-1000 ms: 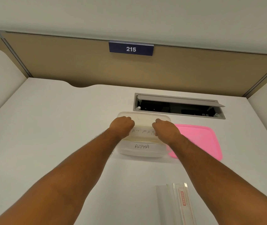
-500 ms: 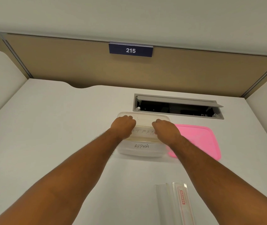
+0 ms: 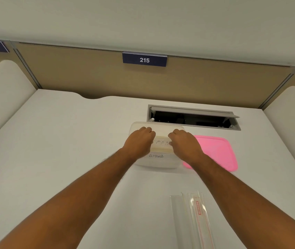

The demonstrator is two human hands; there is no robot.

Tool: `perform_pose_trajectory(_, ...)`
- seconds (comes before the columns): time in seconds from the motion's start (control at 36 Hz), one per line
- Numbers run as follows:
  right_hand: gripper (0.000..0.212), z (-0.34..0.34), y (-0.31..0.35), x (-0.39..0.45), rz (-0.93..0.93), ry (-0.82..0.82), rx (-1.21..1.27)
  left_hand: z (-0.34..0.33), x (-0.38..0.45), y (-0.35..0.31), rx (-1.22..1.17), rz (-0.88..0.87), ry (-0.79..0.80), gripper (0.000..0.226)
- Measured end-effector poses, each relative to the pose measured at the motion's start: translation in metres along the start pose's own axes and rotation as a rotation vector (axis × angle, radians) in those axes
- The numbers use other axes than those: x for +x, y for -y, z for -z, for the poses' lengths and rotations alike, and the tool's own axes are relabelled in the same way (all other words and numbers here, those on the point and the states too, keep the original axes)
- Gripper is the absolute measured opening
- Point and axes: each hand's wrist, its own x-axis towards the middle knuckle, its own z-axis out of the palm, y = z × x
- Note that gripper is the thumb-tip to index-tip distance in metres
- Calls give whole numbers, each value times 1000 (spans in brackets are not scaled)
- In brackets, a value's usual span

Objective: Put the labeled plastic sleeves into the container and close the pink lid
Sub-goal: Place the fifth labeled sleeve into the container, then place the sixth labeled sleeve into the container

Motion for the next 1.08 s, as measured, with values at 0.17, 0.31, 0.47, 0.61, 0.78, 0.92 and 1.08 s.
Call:
perform_pose_trajectory(0.17, 18, 7, 7, -25, -24, -80, 37, 5, -22, -17, -53, -40, -70, 20)
perform_pose_trajectory(0.31, 20, 6, 13, -48, -54, -98, 84, 8, -43, -36, -116, -90, -143, 25)
perform_pose_trajectory(0.47, 17, 3, 23, -76, -104, -28, 116, -3, -66, -55, -152, -97, -118, 21)
perform_pose_trajectory(0.61, 11, -4, 28, -96, -79, 124, 100, -15, -83, -66, -180, -93, -54, 23)
perform_pose_trajectory(0.78, 31, -14, 21, -110, -15, 393, 178, -27, -99, -70, -187, -97, 14, 21)
perform_pose_trajectory(0.92, 55, -20, 14, -117, 28, 632, 248, -31, -106, -71, -205, -97, 30, 22)
perform_pose_trajectory(1.08, 44, -19, 12, -117, 67, 730, 259, -32, -110, -68, -219, -84, 48, 21)
